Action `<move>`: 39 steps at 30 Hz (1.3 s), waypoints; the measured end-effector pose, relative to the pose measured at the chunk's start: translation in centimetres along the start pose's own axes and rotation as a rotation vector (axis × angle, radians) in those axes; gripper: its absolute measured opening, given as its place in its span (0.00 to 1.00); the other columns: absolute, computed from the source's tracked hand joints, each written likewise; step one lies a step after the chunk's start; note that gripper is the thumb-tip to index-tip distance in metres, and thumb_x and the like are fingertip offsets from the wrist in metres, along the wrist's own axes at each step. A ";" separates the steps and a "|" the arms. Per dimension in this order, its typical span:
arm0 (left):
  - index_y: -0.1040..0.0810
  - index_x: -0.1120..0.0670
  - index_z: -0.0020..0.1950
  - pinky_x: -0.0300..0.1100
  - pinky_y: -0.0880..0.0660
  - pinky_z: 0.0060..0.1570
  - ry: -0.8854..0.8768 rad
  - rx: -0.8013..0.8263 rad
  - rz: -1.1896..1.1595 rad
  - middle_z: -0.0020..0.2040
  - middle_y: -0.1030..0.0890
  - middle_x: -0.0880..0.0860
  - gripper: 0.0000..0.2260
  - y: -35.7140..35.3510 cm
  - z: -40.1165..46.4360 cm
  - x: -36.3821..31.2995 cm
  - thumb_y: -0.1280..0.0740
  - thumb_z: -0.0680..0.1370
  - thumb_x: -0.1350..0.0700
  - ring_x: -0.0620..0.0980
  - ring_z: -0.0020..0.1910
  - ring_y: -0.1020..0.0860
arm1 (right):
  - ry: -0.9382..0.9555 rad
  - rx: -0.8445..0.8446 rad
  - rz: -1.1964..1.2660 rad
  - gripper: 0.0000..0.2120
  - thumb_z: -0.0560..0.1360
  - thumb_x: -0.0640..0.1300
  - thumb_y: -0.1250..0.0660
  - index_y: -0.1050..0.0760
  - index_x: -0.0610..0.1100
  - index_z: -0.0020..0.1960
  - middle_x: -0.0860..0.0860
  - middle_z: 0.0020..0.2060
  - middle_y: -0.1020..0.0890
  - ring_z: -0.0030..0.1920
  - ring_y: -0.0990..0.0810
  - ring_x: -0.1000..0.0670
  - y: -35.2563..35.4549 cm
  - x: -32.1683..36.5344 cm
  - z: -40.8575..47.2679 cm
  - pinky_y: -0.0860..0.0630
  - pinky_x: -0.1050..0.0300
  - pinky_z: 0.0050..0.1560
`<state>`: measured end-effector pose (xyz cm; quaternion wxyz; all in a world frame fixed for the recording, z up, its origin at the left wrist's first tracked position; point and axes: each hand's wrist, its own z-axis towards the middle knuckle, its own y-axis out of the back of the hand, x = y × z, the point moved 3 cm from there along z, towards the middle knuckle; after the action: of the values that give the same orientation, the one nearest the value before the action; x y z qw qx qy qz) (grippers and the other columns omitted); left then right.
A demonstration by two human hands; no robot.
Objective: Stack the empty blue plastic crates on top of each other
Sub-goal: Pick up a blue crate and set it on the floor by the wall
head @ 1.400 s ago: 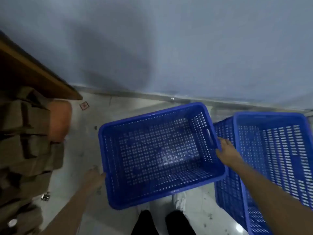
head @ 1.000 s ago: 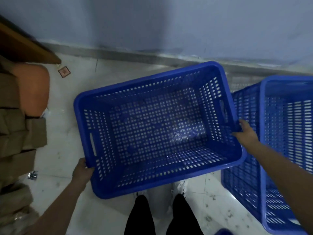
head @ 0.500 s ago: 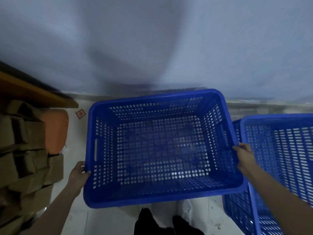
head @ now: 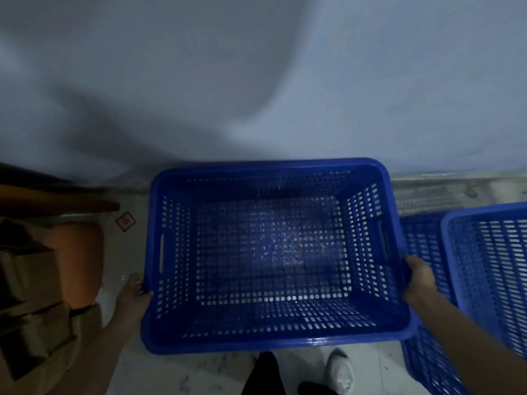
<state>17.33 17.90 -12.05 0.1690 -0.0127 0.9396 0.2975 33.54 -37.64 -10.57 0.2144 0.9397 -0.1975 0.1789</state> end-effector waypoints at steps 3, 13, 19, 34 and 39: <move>0.28 0.59 0.55 0.43 0.30 0.42 0.003 -0.013 0.051 0.53 0.22 0.58 0.09 -0.1 2.0 -0.3 0.39 0.76 0.68 0.56 0.49 0.24 | -0.004 -0.015 0.040 0.17 0.76 0.48 0.41 0.22 0.39 0.57 0.41 0.47 0.19 0.43 0.22 0.39 -0.9 -0.8 1.1 0.22 0.38 0.50; 0.30 0.57 0.53 0.42 0.30 0.38 -0.024 -0.026 0.136 0.50 0.23 0.55 0.09 -1.9 4.6 0.7 0.38 0.76 0.67 0.55 0.47 0.24 | -0.053 0.027 0.090 0.26 0.64 0.45 0.32 0.22 0.41 0.62 0.40 0.58 0.19 0.54 0.20 0.38 -1.9 -2.7 4.7 0.22 0.40 0.54; 0.31 0.56 0.65 0.49 0.19 0.46 0.070 0.208 0.217 0.53 0.19 0.56 0.32 -2.6 7.8 3.3 0.30 0.63 0.51 0.54 0.47 0.19 | 0.021 0.065 -0.146 0.18 0.81 0.51 0.46 0.25 0.39 0.52 0.46 0.35 0.20 0.35 0.22 0.47 -1.5 -1.8 1.9 0.25 0.53 0.37; 0.31 0.54 0.42 0.40 0.34 0.37 -0.180 0.465 0.384 0.39 0.28 0.51 0.08 -12.4 -20.3 -16.9 0.38 0.73 0.50 0.47 0.35 0.29 | 0.300 0.106 -0.455 0.27 0.80 0.52 0.42 0.42 0.44 0.76 0.45 0.76 0.39 0.75 0.39 0.42 12.6 4.2 -8.4 0.44 0.46 0.75; 0.32 0.54 0.49 0.40 0.33 0.37 -0.258 0.521 0.457 0.43 0.28 0.51 0.07 -18.8 -28.6 -20.5 0.39 0.77 0.51 0.47 0.39 0.29 | 0.312 0.067 -0.390 0.22 0.79 0.49 0.40 0.34 0.47 0.72 0.46 0.71 0.32 0.70 0.32 0.41 21.2 6.2 -8.4 0.37 0.47 0.71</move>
<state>30.16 -15.23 6.14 0.2129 0.2786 0.9333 0.0776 27.27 -53.10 6.23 0.2414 0.9276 0.0292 0.2836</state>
